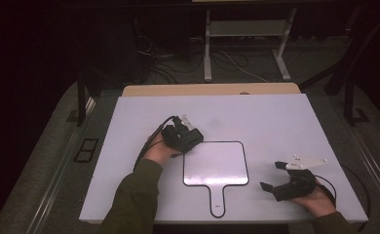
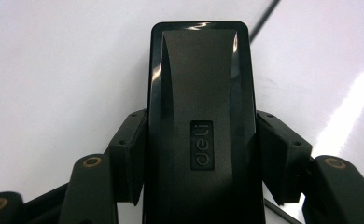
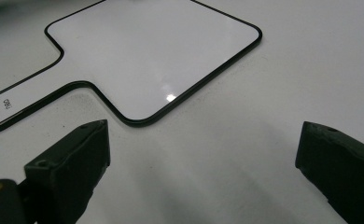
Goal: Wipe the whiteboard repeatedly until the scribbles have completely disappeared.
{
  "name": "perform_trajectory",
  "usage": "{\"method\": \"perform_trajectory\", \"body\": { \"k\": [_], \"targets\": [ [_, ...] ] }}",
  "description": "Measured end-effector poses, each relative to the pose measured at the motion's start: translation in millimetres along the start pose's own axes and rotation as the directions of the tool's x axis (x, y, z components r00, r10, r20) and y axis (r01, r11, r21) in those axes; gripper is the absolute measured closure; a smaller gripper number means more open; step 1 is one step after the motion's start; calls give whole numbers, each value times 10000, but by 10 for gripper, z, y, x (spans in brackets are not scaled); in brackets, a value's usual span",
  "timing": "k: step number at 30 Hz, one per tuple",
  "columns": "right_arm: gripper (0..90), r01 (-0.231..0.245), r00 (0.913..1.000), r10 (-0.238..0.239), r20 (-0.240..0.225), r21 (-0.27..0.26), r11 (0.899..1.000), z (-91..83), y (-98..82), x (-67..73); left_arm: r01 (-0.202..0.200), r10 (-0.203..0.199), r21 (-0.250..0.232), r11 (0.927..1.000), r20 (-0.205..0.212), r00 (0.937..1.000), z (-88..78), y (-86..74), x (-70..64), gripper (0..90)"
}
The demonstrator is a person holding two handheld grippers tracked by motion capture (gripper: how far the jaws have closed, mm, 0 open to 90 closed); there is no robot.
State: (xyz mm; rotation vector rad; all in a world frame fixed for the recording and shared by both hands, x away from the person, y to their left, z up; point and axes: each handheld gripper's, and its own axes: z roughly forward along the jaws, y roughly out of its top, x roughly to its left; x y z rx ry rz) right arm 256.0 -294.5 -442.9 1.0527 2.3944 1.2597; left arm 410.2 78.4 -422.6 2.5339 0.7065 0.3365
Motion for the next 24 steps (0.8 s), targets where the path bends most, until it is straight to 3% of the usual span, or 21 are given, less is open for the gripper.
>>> {"method": "perform_trajectory", "body": {
  "k": [6, 14, 19, 24],
  "targets": [
    [19, 2, 10000, -2, -2, 3, 10000, 2, 0, -5, -304, 302, 161, 9994, 139, 9994, -11, 16, -61, 393],
    [19, 3, 10000, -3, 2, -38, 10000, -8, -1, -5, 16, -15, 231, 9997, -33, 10000, 2, 21, 25, 393],
    [19, -2, 10000, 2, 3, -19, 10000, -3, -1, -5, -230, 224, 397, 9989, 164, 9996, -34, 1, -71, 392],
    [19, 27, 10000, -27, -6, 19, 10000, 0, 2, 4, 171, -176, 199, 9997, 234, 9996, -10, 0, -30, 392]
  ]
}}
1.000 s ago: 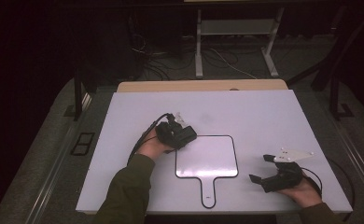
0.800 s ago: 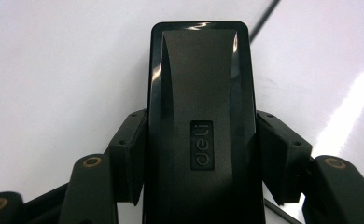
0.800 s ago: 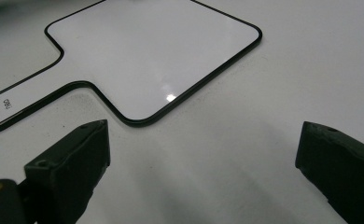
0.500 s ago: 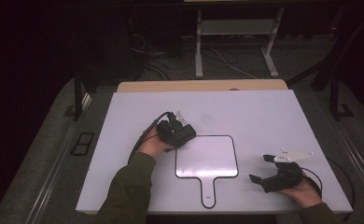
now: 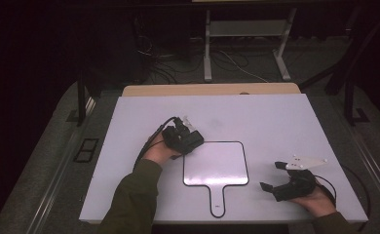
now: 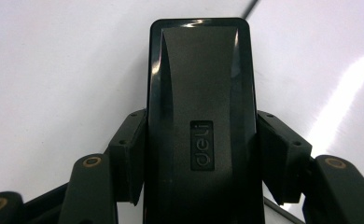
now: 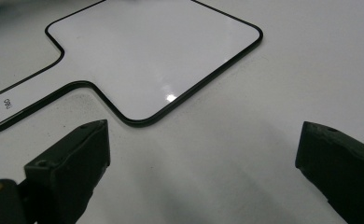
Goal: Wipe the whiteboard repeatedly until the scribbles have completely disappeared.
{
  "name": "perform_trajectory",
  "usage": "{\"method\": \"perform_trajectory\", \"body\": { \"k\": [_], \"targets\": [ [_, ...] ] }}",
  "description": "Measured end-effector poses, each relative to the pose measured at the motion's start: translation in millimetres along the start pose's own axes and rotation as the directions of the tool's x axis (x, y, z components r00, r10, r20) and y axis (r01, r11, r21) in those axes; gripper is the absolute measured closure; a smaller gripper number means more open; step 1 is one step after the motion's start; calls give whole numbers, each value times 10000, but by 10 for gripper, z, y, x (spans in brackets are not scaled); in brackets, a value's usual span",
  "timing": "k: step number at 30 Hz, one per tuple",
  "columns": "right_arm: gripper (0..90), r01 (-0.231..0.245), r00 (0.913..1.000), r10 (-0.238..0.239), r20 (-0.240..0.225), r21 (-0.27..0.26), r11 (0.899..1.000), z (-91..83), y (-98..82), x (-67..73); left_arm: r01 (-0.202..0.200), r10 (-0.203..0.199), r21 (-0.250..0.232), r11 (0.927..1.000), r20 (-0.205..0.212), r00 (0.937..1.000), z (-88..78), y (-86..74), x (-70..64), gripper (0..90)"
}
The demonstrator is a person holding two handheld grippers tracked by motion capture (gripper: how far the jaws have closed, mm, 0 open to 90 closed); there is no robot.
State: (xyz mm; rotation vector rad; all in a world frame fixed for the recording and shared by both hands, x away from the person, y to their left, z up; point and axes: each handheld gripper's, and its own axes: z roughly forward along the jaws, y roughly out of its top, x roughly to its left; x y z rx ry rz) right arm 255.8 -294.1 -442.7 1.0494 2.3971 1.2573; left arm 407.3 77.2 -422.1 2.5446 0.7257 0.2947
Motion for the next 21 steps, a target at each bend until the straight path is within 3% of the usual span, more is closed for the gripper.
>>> {"method": "perform_trajectory", "body": {
  "k": [4, 12, 18, 21],
  "targets": [
    [19, -6, 10000, 6, 7, 3, 10000, 1, 0, 0, -277, 277, 50, 9996, 44, 9996, 9, 29, 0, 392],
    [19, -7, 10000, 7, -9, 9, 10000, 4, -2, 1, -496, 499, -84, 9987, 466, 9977, -18, -6, -179, 391],
    [19, -22, 10000, 22, 5, 38, 10000, 8, -2, 6, 169, -105, -635, 9978, 1002, 9949, -37, -72, -137, 392],
    [19, -37, 10000, 37, 0, 14, 10000, 6, -3, 4, 258, -167, -819, 9963, 1102, 9938, -61, -62, -124, 392]
  ]
}}
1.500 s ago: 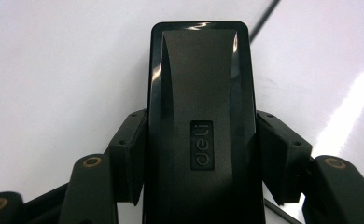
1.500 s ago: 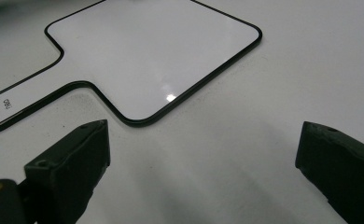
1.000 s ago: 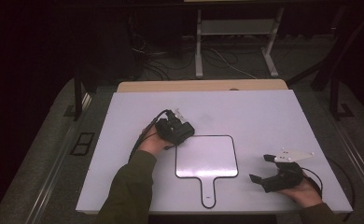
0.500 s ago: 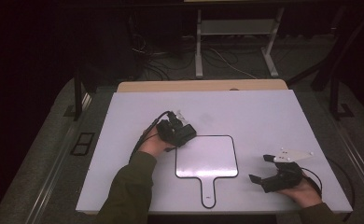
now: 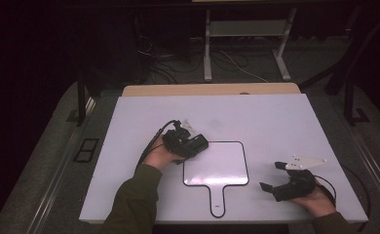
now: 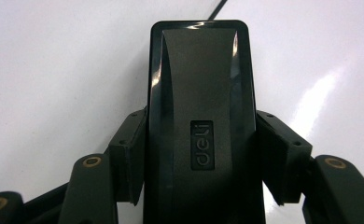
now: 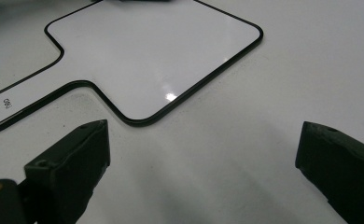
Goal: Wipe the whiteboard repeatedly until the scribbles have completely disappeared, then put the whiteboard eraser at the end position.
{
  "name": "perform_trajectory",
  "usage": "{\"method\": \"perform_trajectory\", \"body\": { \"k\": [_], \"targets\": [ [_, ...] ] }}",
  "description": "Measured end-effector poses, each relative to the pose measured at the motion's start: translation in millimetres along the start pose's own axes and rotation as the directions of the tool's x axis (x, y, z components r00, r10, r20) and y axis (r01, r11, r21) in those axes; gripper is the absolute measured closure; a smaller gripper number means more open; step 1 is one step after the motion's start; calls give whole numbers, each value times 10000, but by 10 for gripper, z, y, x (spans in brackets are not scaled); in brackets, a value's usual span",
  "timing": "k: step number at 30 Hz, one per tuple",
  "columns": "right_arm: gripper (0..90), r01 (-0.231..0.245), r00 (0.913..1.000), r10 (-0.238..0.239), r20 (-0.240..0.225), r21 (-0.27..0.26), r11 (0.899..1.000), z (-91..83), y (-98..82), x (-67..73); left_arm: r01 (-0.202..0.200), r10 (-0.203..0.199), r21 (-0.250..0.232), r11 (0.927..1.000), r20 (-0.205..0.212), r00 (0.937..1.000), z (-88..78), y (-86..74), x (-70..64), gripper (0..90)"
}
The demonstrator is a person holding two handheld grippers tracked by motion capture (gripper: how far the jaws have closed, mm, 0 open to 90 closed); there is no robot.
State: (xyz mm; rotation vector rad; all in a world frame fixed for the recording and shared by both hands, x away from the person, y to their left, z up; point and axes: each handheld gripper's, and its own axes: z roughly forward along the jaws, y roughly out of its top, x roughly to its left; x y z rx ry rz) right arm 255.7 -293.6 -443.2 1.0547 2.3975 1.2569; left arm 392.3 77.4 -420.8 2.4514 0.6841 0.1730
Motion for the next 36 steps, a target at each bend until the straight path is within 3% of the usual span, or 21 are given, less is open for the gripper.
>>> {"method": "perform_trajectory", "body": {
  "k": [7, 13, 16, 19, 22, 24, 26, 27, 28, 29, 31, 36],
  "targets": [
    [19, 16, 10000, -16, -5, -35, 10000, -6, 1, -2, 29, -26, -362, 9993, 62, 10000, -59, 199, 57, 391],
    [19, 7, 10000, -8, -43, -52, 10000, -2, 6, -10, -45, 56, -566, 9984, 205, 9998, -37, 439, 205, 391],
    [19, -15, 10000, 15, -10, 5, 10000, 3, -3, -24, 75, -54, -683, 9976, 310, 9995, 30, 543, 281, 390],
    [19, -148, 9999, 148, -51, -105, 9998, -18, -11, -31, -226, 240, -478, 9986, 277, 9993, 108, 655, 385, 390],
    [19, -96, 9999, 95, -84, -139, 9999, -27, -10, -27, 39, -24, -688, 9976, 220, 9998, 212, 770, 451, 390],
    [19, -67, 9999, 65, -123, -163, 9998, -27, -10, -27, -70, 86, -636, 9979, 243, 9997, 268, 833, 508, 390],
    [19, -131, 9998, 129, -137, -161, 9998, -26, -10, -28, 139, -112, -816, 9966, 339, 9994, 354, 883, 511, 389],
    [19, -117, 9998, 114, -150, -168, 9998, -27, -11, -29, -169, 190, -707, 9974, 296, 9994, 382, 910, 539, 390],
    [19, -125, 9998, 122, -164, -180, 9998, -28, -11, -29, -56, 76, -692, 9976, 286, 9996, 414, 929, 535, 389],
    [19, -134, 9997, 131, -182, -180, 9997, -28, -10, -30, -236, 250, -481, 9986, 285, 9993, 436, 950, 559, 389],
    [19, -105, 9998, 101, -199, -176, 9998, -21, -9, -31, 183, -162, -647, 9977, 323, 9993, 532, 981, 549, 389],
    [19, -81, 9997, 77, -233, -194, 9998, -21, -4, -16, 133, -129, -290, 9995, 160, 9998, 702, 1002, 572, 389]
  ]
}}
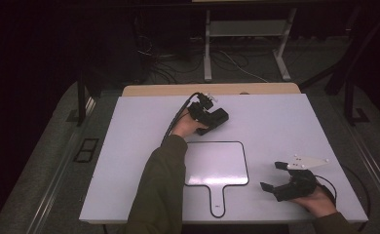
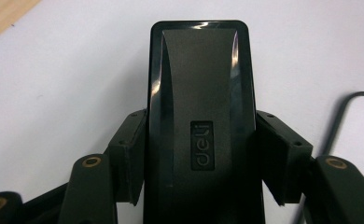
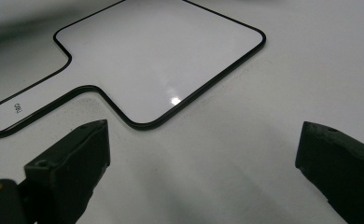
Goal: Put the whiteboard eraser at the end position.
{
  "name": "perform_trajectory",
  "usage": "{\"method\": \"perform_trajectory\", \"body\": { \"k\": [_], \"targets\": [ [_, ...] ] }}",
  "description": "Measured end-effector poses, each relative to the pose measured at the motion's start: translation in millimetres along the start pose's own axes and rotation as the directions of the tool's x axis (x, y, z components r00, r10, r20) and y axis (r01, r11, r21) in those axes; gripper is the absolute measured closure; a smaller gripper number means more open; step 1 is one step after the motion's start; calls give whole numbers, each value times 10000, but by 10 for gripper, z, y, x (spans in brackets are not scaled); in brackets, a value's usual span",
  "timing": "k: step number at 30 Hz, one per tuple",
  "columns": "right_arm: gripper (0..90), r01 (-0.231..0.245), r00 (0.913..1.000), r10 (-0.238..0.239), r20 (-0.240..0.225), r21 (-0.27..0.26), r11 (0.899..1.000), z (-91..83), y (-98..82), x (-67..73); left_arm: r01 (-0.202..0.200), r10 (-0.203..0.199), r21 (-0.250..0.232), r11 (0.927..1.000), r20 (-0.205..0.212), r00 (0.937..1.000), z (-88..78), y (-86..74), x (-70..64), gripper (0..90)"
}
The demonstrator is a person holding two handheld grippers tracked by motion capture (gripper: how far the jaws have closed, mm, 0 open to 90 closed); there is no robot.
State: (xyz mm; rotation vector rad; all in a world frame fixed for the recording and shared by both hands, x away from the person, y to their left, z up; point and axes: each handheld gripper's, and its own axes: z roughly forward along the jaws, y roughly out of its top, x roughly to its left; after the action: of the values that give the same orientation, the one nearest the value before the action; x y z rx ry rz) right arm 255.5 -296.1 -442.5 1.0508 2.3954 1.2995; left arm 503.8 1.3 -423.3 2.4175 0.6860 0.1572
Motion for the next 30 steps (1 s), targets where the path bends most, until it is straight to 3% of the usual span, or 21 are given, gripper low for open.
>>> {"method": "perform_trajectory", "body": {
  "k": [5, 9, 15, 16, 18, 19, 21, 22, 23, 24, 26, 27, 28, 29, 30],
  "targets": [
    [19, -4, 10000, 4, 26, -17, 10000, -7, -4, -14, -2, 3, 160, 9999, -25, 10000, 77, -27, 9, 387],
    [19, 21, 10000, -21, 20, -1, 10000, -7, -7, -17, 382, -373, -481, 9981, 197, 9991, 16, -49, 28, 321],
    [19, -39, 10000, 39, 25, 63, 10000, 1, -17, -44, 578, -556, -1180, 9913, 218, 9982, -134, -108, -10, 260],
    [19, -42, 10000, 42, 9, 50, 10000, 4, -21, -51, 393, -369, -1077, 9934, 241, 9990, -167, -120, 5, 252],
    [19, -37, 10000, 37, 0, 47, 10000, 5, -29, -62, 574, -536, -1520, 9867, 289, 9981, -179, -141, -12, 243],
    [19, -24, 10000, 24, 8, 55, 10000, 2, -31, -66, 373, -340, -1338, 9903, 268, 9991, -216, -153, -8, 236],
    [19, -68, 10000, 68, -53, -20, 10000, -3, -30, -77, 574, -533, -1722, 9834, 282, 9982, -230, -171, -51, 234],
    [19, -91, 9999, 91, -54, -66, 9999, -5, -28, -79, 322, -284, -1562, 9872, 266, 9992, -261, -178, -51, 230],
    [19, -104, 9999, 104, -44, -91, 9999, -6, -26, -81, 331, -292, -1563, 9872, 268, 9992, -278, -184, -67, 226],
    [19, -147, 9999, 147, -60, -107, 9998, -7, -23, -81, 447, -408, -1745, 9836, 257, 9988, -283, -190, -94, 221],
    [19, -146, 9999, 146, -47, -135, 9998, -8, -19, -76, 249, -214, -1631, 9863, 230, 9995, -330, -205, -121, 214],
    [19, -143, 9999, 142, -51, -150, 9998, -9, -17, -73, 322, -289, -1858, 9821, 206, 9994, -339, -212, -152, 211],
    [19, -134, 9999, 133, -42, -180, 9997, -9, -16, -71, 120, -93, -1752, 9845, 163, 9998, -377, -226, -165, 210],
    [19, -132, 9999, 131, -49, -190, 9997, -7, -15, -70, 225, -196, -1948, 9806, 167, 9997, -390, -237, -198, 210],
    [19, -129, 9999, 128, -58, -188, 9997, -4, -14, -68, 63, -35, -1858, 9826, 156, 9999, -423, -253, -213, 207]
  ]
}}
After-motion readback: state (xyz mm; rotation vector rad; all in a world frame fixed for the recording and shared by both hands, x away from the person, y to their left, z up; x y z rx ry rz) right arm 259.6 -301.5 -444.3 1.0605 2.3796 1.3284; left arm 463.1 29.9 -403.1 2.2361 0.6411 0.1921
